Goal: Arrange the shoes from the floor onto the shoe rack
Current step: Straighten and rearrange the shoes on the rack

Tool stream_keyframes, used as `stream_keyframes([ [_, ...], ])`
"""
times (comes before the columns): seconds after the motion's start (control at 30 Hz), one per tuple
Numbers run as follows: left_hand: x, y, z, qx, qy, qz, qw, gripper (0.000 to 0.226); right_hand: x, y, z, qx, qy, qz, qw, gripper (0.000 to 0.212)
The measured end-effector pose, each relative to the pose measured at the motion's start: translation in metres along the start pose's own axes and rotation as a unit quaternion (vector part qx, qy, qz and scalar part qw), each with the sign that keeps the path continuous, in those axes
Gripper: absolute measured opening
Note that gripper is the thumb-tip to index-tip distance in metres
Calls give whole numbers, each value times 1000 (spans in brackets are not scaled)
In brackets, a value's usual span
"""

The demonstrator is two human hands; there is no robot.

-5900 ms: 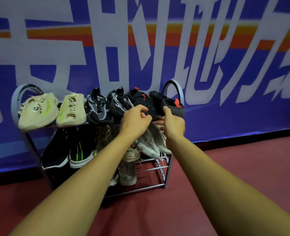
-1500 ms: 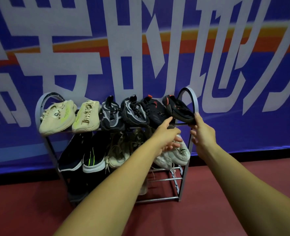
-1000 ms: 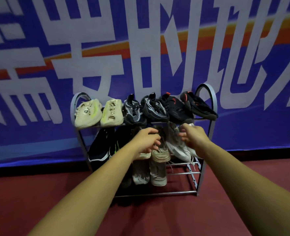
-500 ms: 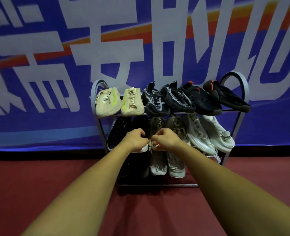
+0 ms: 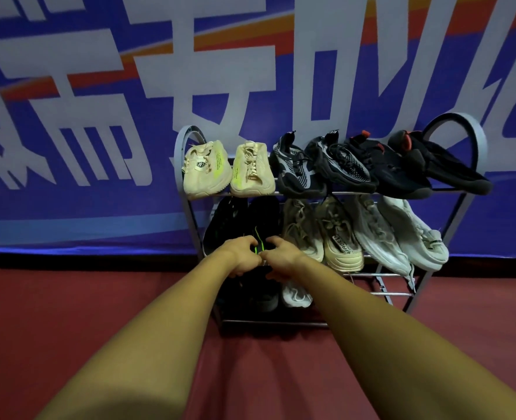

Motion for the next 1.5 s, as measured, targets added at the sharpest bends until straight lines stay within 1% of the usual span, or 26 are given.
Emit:
stream_keyframes([
  [0.07,0,-1,0,2,-2,5,1000,58,4,1,2,35,10,-15,999,51],
  [0.13,0,-4,1,-9,-5,5,1000,58,4,-2,4,64,1,-39,997,31],
  [0.2,0,-8,4,-35,-15,-12,999,49,1,-7,8,79,-22,-60,995,12],
  [0.23,-1,-11,5,-55,-20,-27,998,44,-3,-11,11,86,-36,-72,993,6],
  [0.27,-2,-13,5,-75,-22,-43,996,42,-6,-16,14,98,-50,-78,991,6],
  [0.3,-3,-16,4,-93,-22,-58,994,41,-10,-21,17,114,-57,-77,989,11],
  [0.37,-7,-19,1,-123,-20,-78,989,41,-24,-30,22,145,-68,-64,985,15],
  [0.47,-11,-19,-7,-167,-18,-79,983,43,-46,-45,28,167,-82,-46,982,10],
  [0.53,-12,-17,-14,-196,-14,-81,977,42,-56,-55,31,155,-89,-39,983,10],
  [0.63,-12,-18,-25,-214,8,-111,970,40,-69,-72,31,126,-97,-35,987,9],
  [0.77,-18,-17,-38,-142,52,-166,974,41,-86,-94,25,124,-108,-23,986,11],
  [0.83,-26,-12,-47,-97,55,-151,982,49,-95,-105,21,96,-112,-21,989,13],
  [0.93,-36,-3,-62,-50,51,-97,993,67,-105,-120,15,54,-115,-19,992,14],
  [1.0,-41,-1,-70,-30,43,-91,994,76,-110,-127,11,47,-117,-22,992,15],
  [1.03,-44,-1,-74,-17,43,-92,995,77,-113,-130,10,46,-120,-26,991,15],
  [1.17,-54,1,-91,36,73,-89,993,76,-123,-143,15,76,-164,-73,981,14],
  [1.23,-57,4,-95,51,88,-86,991,72,-126,-148,18,99,-182,-82,975,13],
  [1.33,-63,9,-102,103,111,-82,985,57,-129,-151,15,94,-172,-80,977,14],
  [1.43,-67,11,-104,128,124,-98,979,54,-128,-154,10,86,-167,-80,979,17],
  [1.5,-64,10,-100,130,117,-109,979,54,-127,-155,9,94,-163,-74,979,22],
])
Point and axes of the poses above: each hand's wrist, its own x-axis towards the middle knuckle, its own y-axis out of the palm, z = x × y, the point moved 4 cm from there along x, towards the middle knuckle, and after that the axes turned 2 degrees about -z, right-handed, at the moved point
